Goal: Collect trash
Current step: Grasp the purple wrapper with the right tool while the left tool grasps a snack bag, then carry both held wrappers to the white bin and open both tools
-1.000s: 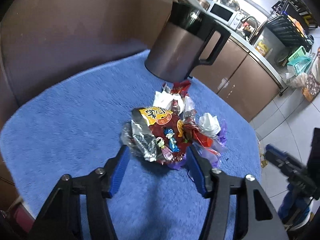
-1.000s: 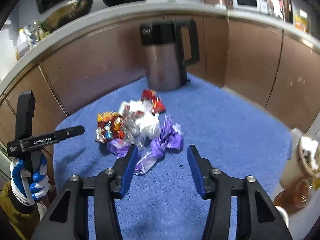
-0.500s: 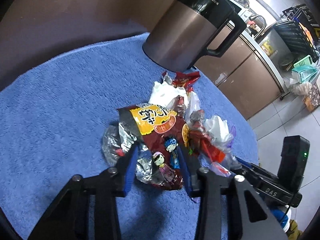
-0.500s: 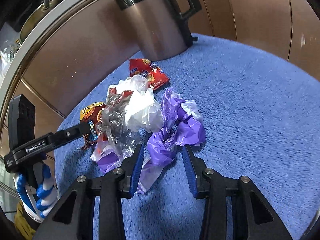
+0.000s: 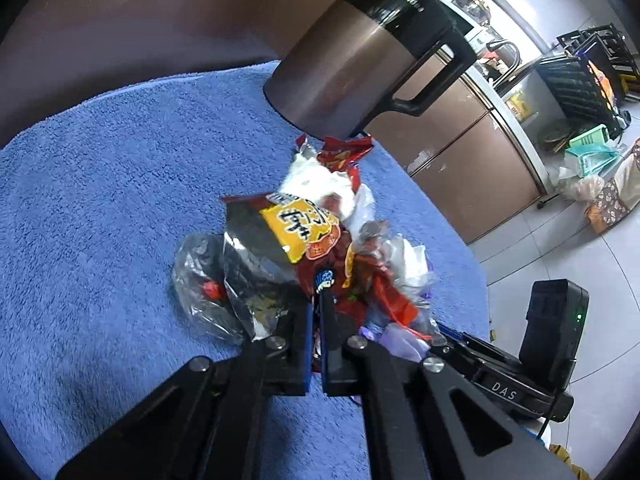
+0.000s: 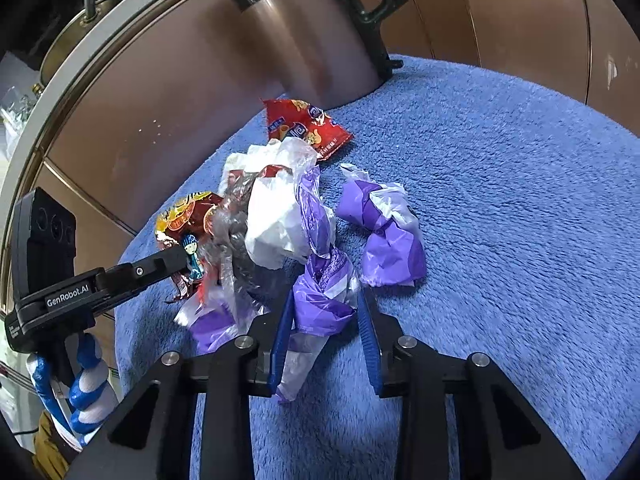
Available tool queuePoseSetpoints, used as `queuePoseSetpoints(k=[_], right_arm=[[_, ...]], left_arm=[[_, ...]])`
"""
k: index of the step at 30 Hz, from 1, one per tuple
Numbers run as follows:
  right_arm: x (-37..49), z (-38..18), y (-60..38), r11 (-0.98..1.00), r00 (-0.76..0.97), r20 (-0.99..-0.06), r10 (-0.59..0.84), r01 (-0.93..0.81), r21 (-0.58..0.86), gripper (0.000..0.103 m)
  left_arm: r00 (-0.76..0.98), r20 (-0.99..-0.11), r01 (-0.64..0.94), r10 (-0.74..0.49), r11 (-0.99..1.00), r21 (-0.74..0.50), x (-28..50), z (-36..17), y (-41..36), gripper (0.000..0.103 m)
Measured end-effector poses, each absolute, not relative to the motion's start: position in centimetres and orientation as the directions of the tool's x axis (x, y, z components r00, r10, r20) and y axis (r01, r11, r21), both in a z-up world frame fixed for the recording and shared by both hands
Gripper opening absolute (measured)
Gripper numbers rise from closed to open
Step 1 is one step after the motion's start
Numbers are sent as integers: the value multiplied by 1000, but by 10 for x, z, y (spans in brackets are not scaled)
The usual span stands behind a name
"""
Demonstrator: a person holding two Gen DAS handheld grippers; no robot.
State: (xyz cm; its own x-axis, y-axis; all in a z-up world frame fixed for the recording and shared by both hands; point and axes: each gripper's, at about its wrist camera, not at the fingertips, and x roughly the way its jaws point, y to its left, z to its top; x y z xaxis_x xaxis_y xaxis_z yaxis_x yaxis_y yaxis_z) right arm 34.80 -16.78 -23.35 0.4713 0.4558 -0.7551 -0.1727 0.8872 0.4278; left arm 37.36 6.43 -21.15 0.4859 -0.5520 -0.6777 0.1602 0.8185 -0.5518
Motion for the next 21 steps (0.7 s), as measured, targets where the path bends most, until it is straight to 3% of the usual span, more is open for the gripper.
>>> queuePoseSetpoints(k=[15,21], right_arm=[[274,-161,-196,914,617,-680,396,-193,357,32],[248,-141,-202,913,656,-644,394,-196,358,32]], left_arm=[[621,-598,223,-506,846,-485,300,-143,89,1],[633,-603,179,-485,849,-496,286,-140,104,4]])
